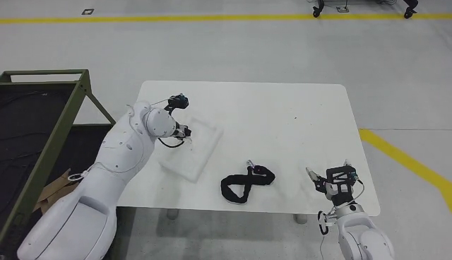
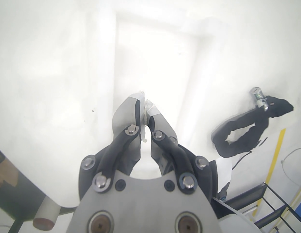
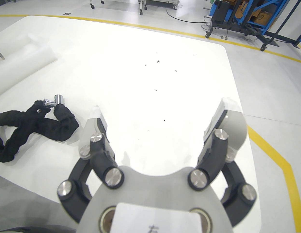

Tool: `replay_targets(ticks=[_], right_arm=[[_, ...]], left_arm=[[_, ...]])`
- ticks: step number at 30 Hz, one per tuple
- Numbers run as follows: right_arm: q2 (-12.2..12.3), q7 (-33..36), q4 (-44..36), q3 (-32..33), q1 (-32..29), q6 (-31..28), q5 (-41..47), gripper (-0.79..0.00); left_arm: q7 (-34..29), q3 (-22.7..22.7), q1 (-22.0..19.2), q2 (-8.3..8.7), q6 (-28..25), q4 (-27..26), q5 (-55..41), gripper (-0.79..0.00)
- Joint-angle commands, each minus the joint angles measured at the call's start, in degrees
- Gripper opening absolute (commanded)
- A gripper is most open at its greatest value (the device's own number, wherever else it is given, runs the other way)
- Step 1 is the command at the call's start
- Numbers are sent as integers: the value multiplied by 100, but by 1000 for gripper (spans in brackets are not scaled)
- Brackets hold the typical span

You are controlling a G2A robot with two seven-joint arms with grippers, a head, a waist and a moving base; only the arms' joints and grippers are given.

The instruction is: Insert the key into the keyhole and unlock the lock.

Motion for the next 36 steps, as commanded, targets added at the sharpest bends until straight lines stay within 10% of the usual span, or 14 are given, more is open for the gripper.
replay_targets(ticks=[1, 12, 22, 36], right_arm=[[0, 0, 0, 0, 0, 0, 0, 0], [0, 0, 0, 0, 0, 0, 0, 0], [0, 0, 0, 0, 0, 0, 0, 0], [0, 0, 0, 0, 0, 0, 0, 0]], left_arm=[[74, -242, 143, 141, -207, -244, -100, -785], [-1279, -2579, 1871, 1093, -2639, -2233, -2622, -785], [-1317, -3036, 3091, 1846, -2635, -3205, -5446, -785], [-1316, -3027, 3107, 1872, -2636, -3210, -5522, -785]])
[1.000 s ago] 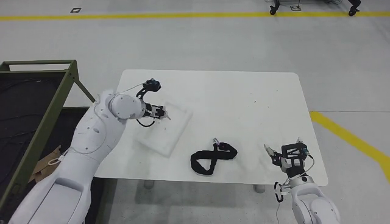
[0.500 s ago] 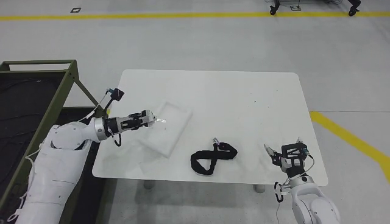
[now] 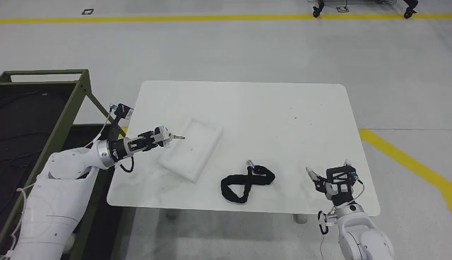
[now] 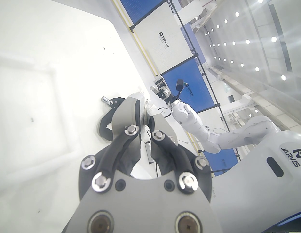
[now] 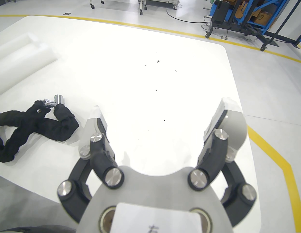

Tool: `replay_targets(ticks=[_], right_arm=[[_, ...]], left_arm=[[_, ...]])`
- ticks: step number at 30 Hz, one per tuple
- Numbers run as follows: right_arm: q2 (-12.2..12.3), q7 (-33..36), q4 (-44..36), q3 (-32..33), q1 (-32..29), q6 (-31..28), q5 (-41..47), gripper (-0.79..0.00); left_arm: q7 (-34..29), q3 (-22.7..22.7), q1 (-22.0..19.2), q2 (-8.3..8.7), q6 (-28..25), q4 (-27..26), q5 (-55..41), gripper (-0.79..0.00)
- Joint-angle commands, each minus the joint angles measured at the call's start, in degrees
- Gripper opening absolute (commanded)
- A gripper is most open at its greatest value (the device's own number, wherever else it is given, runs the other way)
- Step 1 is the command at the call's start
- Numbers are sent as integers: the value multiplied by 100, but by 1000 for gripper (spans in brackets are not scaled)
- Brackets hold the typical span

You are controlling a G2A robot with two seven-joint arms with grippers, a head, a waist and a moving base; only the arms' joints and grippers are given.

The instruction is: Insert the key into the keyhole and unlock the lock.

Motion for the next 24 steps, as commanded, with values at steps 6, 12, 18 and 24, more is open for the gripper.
replay_targets(ticks=[6, 12, 18, 24], right_arm=[[0, 0, 0, 0, 0, 0, 0, 0], [2, 46, 0, -29, 12, -108, 12, 0], [37, 1505, -888, -324, 261, -1062, -11, 0], [16, 4066, -1453, -1053, 859, -1469, 421, 0]], left_arm=[[0, 0, 0, 0, 0, 0, 0, -785], [0, 0, 0, 0, 0, 0, 0, -785], [0, 0, 0, 0, 0, 0, 0, -785], [0, 0, 0, 0, 0, 0, 0, -785]])
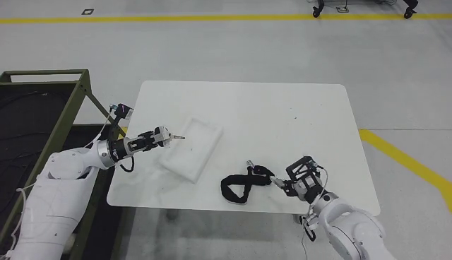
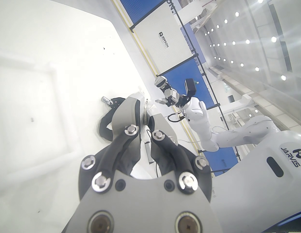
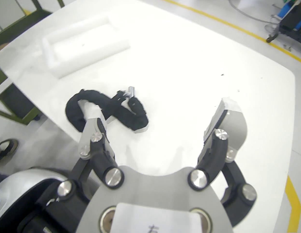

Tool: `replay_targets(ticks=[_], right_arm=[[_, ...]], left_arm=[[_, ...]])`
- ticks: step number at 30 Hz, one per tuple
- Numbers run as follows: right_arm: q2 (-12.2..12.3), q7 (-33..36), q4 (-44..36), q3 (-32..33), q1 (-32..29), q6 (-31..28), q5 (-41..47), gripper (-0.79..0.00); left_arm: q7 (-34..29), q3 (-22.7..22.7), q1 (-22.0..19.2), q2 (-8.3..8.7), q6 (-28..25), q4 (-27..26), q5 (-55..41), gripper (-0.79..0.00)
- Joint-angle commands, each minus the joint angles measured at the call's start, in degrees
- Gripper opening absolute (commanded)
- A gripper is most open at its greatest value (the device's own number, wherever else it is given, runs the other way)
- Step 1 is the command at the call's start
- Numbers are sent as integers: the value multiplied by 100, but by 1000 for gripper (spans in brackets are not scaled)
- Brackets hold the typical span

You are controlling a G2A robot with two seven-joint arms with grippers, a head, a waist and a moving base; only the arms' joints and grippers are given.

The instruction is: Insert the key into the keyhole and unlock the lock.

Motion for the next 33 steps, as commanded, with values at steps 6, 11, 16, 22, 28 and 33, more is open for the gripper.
replay_targets(ticks=[6, 11, 16, 22, 28, 33], right_arm=[[-155, 1626, 416, -1050, 1148, 584, 707, 0], [-155, 1626, 416, -1050, 1148, 584, 707, 0], [-155, 1626, 416, -1050, 1148, 584, 707, 0], [-228, 2304, 1455, -1412, 2160, 385, 1108, 0], [-395, 2206, 2400, -2214, 3244, 485, 496, 0], [-508, 2470, 2912, -2722, 3818, 431, -35, 0]], left_arm=[[0, 0, 0, 0, 0, 0, 0, -785], [0, 0, 0, 0, 0, 0, 0, -785], [0, 0, 0, 0, 0, 0, 0, -785], [0, 0, 0, 0, 0, 0, 0, -785], [0, 0, 0, 0, 0, 0, 0, -785], [0, 0, 0, 0, 0, 0, 0, -785]])
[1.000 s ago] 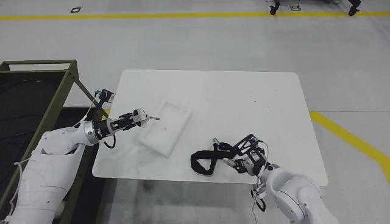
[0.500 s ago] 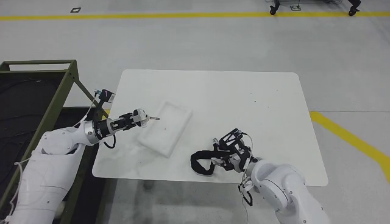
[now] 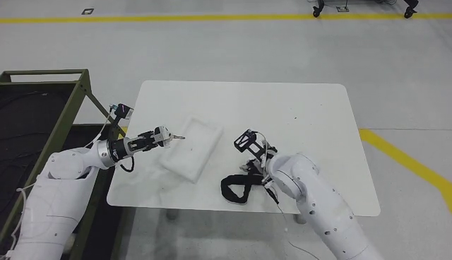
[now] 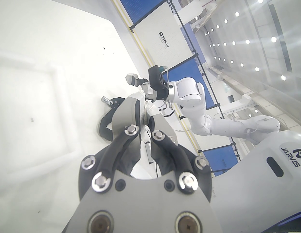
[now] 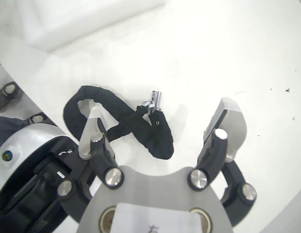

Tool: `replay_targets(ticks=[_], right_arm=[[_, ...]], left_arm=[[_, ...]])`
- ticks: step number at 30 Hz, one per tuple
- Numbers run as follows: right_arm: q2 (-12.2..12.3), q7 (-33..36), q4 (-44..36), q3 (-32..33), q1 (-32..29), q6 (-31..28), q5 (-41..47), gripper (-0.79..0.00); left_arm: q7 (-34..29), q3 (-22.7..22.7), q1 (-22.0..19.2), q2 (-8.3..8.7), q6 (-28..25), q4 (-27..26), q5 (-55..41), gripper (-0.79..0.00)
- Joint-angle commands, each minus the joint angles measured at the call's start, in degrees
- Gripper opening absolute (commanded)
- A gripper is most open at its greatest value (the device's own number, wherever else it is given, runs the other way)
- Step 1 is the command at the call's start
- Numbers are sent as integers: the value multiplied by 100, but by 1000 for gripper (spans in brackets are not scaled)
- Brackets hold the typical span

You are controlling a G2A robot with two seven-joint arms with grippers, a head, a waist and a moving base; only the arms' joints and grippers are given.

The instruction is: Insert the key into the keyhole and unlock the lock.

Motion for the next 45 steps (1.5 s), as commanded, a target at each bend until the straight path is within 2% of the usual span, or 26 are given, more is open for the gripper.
replay_targets(ticks=[1, 4, 7, 12, 15, 19, 27, 30, 37, 42, 45], right_arm=[[-26, 120, 59, -84, 121, -13, -38, 0], [-28, 290, -60, 141, 95, -79, 614, 0], [21, 646, -251, 514, -1, -274, 1360, 0], [89, 1348, -325, 1006, -160, -254, 2493, 0], [112, 1789, -166, 1193, -110, -10, 3020, 0], [109, 2337, 213, 1392, -37, 720, 3933, 0], [186, 2426, 7, 1489, -197, 792, 4179, 0], [190, 2717, 97, 1467, -173, 687, 4741, 0], [266, 1991, -152, 1856, -359, 543, 5111, 0], [270, 1100, -20, 2309, -713, 456, 6280, 0], [265, 1071, 180, 2419, -836, 284, 7137, 0]], left_arm=[[0, 0, 0, 0, 0, 0, 0, -785], [0, 0, 0, 0, 0, 0, 0, -785], [0, 0, 0, 0, 0, 0, 0, -785], [0, 0, 0, 0, 0, 0, 0, -785], [0, 0, 0, 0, 0, 0, 0, -785], [0, 0, 0, 0, 0, 0, 0, -785], [0, 0, 0, 0, 0, 0, 0, -785], [0, 0, 0, 0, 0, 0, 0, -785], [0, 0, 0, 0, 0, 0, 0, -785], [0, 0, 0, 0, 0, 0, 0, -785], [0, 0, 0, 0, 0, 0, 0, -785]])
